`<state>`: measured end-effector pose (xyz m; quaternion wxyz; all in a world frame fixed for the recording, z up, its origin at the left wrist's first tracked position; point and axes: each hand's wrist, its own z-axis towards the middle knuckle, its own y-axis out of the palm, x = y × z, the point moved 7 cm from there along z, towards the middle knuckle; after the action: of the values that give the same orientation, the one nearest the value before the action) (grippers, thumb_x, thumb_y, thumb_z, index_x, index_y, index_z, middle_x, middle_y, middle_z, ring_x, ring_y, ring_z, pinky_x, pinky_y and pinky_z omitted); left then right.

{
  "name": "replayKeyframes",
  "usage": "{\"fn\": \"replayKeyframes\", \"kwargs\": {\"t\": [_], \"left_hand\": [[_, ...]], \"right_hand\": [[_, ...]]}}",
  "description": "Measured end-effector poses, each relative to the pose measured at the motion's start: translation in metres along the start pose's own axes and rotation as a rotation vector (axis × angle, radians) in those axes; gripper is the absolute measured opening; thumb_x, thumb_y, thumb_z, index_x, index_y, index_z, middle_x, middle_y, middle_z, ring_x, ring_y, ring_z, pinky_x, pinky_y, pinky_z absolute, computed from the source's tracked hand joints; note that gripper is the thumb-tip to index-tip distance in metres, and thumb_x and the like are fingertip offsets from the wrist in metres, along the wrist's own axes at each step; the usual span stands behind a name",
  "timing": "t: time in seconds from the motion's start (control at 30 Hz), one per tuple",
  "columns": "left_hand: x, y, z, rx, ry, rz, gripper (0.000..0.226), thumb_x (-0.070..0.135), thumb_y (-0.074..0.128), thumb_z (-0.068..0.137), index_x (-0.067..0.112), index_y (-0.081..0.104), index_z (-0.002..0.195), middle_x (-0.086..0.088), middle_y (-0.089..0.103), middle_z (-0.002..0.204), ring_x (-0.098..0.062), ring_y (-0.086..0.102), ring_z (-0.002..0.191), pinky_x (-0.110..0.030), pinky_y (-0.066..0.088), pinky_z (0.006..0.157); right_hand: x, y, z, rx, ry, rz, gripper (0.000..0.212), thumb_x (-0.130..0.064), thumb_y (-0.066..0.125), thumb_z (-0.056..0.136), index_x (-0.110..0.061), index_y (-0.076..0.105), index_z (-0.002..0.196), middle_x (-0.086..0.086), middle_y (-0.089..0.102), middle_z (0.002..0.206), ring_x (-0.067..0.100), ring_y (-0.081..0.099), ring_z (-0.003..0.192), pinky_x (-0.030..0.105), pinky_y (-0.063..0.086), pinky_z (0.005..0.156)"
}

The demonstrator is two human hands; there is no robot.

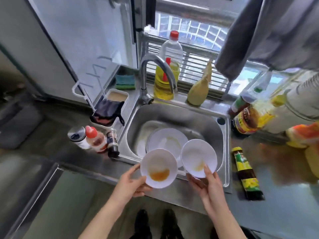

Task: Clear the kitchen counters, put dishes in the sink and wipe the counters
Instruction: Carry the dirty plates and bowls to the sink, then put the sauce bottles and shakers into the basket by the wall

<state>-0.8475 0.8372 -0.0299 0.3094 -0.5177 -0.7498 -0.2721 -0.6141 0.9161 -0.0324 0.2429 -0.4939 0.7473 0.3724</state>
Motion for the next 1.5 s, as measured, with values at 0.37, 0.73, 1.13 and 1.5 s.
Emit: {"fn": "replayKeyframes", "kwargs": {"t": [0.37,0.73,1.13,1.5], "left_hand": [[0.016,0.007,0.111,0.253,-0.093,-0.078,0.049,0.005,0.056,0.09,0.023,0.042,0.134,-0.01,0.073,0.081,-0.02,0.072,0.068,-0.021,0.053,0.049],[-0.002,0.052,0.18,0.332,-0.157,-0.172,0.038,0.007,0.053,0.092,0.029,0.042,0.122,-0.005,0.072,0.068,-0.016,0.07,0.06,-0.019,0.053,0.049],[-0.013,0.098,0.216,0.274,-0.228,-0.118,0.046,0.007,0.05,0.093,0.021,0.038,0.135,-0.011,0.069,0.08,-0.012,0.068,0.055,-0.018,0.049,0.048],[-0.024,0.117,0.239,0.241,-0.237,0.059,0.051,0.014,0.05,0.094,0.021,0.03,0.141,-0.008,0.068,0.078,-0.009,0.065,0.051,-0.017,0.047,0.048]], "right_hand": [[0.028,-0.002,0.195,0.156,0.208,-0.095,0.04,-0.014,0.049,0.097,-0.003,0.039,0.134,0.02,0.052,0.12,0.036,0.06,0.09,0.04,0.055,0.068],[0.07,-0.007,0.277,0.049,0.321,-0.617,0.058,-0.025,0.067,0.085,-0.012,0.03,0.128,0.019,0.057,0.117,0.036,0.068,0.076,0.031,0.056,0.049],[0.034,-0.027,0.211,-0.006,0.334,-0.606,0.038,-0.014,0.051,0.095,-0.016,0.032,0.127,0.017,0.063,0.079,0.02,0.061,0.05,0.028,0.052,0.047],[0.012,-0.048,0.193,0.063,0.34,-0.398,0.022,-0.006,0.044,0.096,-0.008,0.04,0.118,0.019,0.06,0.074,0.03,0.062,0.061,0.026,0.053,0.045]]}}
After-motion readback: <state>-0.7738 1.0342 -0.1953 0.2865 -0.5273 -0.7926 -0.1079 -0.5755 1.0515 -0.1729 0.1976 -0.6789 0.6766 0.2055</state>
